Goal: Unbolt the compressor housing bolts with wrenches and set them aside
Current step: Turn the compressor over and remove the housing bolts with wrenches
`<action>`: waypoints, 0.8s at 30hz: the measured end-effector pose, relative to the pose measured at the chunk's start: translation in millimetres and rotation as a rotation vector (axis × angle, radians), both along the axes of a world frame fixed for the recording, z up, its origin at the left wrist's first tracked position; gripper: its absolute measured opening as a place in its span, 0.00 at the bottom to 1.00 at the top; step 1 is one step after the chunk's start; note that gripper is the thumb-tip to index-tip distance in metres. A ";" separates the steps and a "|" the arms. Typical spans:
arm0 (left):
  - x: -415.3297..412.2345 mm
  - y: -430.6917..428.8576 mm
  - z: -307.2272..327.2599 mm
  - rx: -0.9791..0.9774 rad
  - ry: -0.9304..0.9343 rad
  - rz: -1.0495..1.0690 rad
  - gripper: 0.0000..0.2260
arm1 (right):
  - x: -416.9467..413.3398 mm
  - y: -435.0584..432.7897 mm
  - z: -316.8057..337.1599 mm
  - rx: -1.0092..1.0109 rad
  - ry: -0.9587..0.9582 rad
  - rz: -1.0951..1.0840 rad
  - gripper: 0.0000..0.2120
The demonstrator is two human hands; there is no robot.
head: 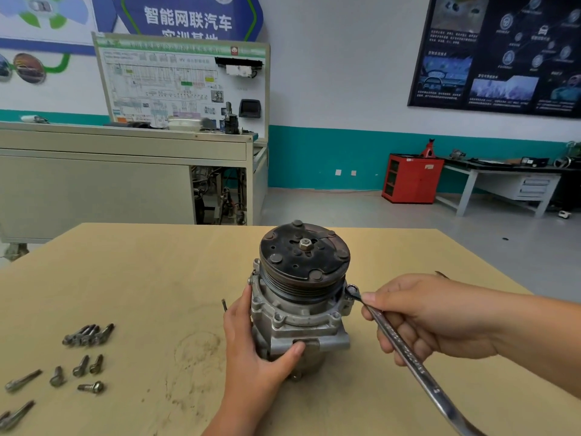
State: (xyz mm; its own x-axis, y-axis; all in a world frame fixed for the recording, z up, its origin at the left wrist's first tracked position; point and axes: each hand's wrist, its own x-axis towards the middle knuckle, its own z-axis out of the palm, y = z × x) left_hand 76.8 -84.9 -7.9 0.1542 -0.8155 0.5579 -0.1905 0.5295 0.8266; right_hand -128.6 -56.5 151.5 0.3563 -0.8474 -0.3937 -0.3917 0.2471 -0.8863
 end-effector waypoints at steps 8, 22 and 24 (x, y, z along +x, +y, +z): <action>0.2 0.0 0.0 0.007 0.002 -0.010 0.42 | -20.2 -33.9 42.9 -0.370 0.862 0.305 0.14; -0.6 -1.5 -0.4 0.005 0.013 -0.008 0.42 | -11.7 -2.7 5.7 -0.087 0.184 0.088 0.14; -0.5 -1.5 -0.8 0.003 0.017 -0.013 0.42 | -5.0 -1.9 5.2 -0.079 0.145 0.049 0.14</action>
State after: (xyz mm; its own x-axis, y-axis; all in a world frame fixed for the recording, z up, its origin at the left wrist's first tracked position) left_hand 76.3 -86.5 -8.8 0.1528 -0.8193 0.5526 -0.1693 0.5292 0.8314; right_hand -133.6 -58.3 156.7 0.3418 -0.8610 -0.3766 -0.5269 0.1562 -0.8355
